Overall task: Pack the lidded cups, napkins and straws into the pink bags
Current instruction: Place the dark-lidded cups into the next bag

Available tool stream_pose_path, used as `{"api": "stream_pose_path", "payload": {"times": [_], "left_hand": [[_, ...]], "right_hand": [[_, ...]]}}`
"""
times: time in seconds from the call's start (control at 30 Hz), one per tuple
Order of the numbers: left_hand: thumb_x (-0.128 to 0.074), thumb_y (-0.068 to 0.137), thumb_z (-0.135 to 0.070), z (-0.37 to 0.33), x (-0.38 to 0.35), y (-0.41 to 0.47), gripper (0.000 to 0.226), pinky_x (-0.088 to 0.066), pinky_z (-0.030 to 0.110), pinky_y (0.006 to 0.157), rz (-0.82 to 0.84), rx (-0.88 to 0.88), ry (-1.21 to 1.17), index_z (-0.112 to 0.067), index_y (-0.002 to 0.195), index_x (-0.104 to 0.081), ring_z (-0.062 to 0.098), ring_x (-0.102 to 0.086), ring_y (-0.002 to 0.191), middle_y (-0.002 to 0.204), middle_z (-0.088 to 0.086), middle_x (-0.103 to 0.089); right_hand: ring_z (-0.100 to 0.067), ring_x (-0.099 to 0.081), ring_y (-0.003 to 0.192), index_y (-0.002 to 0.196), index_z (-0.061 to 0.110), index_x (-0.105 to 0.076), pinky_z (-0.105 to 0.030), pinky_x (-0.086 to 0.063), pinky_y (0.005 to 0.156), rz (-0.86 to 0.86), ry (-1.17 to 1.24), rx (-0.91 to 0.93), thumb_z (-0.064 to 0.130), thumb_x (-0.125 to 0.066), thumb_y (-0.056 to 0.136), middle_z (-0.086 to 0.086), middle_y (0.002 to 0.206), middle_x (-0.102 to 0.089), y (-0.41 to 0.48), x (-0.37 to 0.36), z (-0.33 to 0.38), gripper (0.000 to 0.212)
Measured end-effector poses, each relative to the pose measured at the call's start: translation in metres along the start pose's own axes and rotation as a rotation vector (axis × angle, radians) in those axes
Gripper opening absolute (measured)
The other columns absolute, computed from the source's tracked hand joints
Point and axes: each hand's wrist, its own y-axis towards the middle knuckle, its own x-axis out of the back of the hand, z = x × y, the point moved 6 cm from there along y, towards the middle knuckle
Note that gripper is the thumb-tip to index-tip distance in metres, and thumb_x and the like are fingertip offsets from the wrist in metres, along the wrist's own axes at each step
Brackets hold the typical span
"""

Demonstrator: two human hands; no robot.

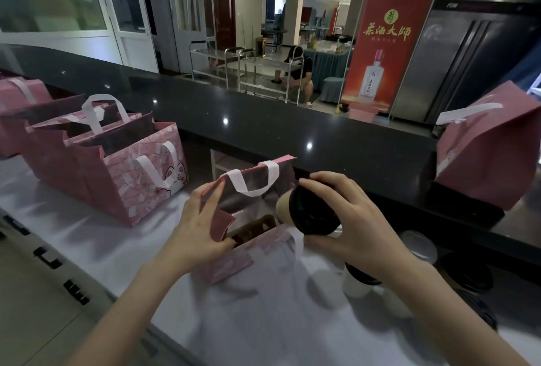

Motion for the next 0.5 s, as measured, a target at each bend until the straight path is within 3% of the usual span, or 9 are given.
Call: {"api": "stream_pose_path", "payload": {"times": [0.13, 0.3, 0.5], "left_hand": [[-0.072, 0.062, -0.051, 0.002, 0.002, 0.001, 0.116, -0.031, 0.025, 0.102, 0.01, -0.013, -0.018, -0.054, 0.145, 0.009, 0.003, -0.016, 0.135, 0.15, -0.02, -0.001], [-0.073, 0.06, -0.046, 0.0, 0.002, 0.002, 0.118, -0.035, 0.026, 0.102, 0.02, -0.052, -0.051, -0.053, 0.147, 0.007, 0.007, -0.013, 0.14, 0.151, -0.02, 0.001], [-0.07, 0.057, -0.045, 0.003, 0.004, 0.0, 0.119, -0.04, 0.022, 0.097, 0.052, -0.08, -0.083, -0.049, 0.149, 0.004, 0.004, -0.017, 0.139, 0.15, -0.024, 0.0]], "right_hand": [[-0.012, -0.038, 0.127, 0.146, 0.034, -0.031, -0.034, -0.045, 0.101, 0.106, 0.108, -0.005, 0.04, -0.08, 0.071, 0.011, 0.138, -0.034, 0.024, -0.024, 0.008, 0.09], [-0.014, -0.041, 0.122, 0.14, 0.03, -0.041, -0.035, -0.046, 0.099, 0.3, 0.104, -0.032, 0.038, -0.079, 0.069, 0.008, 0.134, -0.037, 0.052, -0.078, 0.013, 0.081], [-0.012, -0.04, 0.121, 0.136, 0.033, -0.04, -0.03, -0.045, 0.099, 0.525, 0.198, -0.082, 0.032, -0.082, 0.063, 0.012, 0.131, -0.036, 0.061, -0.134, 0.012, 0.083]]}}
